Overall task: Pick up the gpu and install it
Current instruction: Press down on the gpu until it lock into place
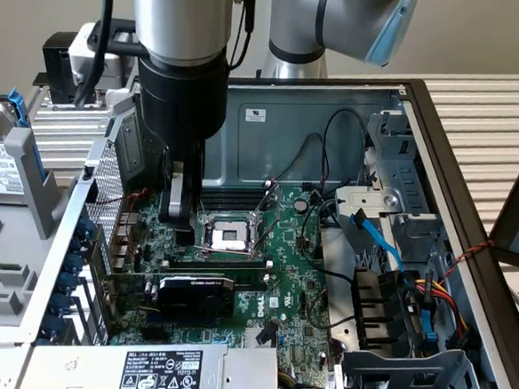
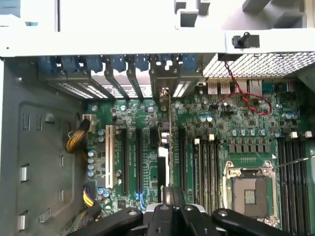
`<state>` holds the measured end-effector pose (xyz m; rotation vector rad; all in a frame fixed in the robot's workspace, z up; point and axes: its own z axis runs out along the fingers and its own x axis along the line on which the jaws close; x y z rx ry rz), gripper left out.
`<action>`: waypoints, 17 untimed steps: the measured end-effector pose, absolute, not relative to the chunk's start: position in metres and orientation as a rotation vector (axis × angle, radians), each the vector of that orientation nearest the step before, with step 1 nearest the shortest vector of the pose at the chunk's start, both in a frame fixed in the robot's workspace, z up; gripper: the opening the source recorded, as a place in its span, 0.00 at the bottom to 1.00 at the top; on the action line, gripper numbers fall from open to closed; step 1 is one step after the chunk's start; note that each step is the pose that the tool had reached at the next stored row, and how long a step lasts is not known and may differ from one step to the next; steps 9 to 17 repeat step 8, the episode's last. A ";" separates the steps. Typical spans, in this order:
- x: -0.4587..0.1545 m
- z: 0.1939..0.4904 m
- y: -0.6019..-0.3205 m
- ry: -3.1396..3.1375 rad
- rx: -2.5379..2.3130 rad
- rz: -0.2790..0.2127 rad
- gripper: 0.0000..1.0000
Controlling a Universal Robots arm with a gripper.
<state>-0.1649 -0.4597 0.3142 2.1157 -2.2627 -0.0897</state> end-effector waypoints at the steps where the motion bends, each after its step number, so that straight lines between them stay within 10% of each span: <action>1: -0.165 0.314 -0.460 -2.263 2.116 -0.092 0.11; 17: -0.165 0.314 -0.460 -2.269 2.122 -0.106 0.11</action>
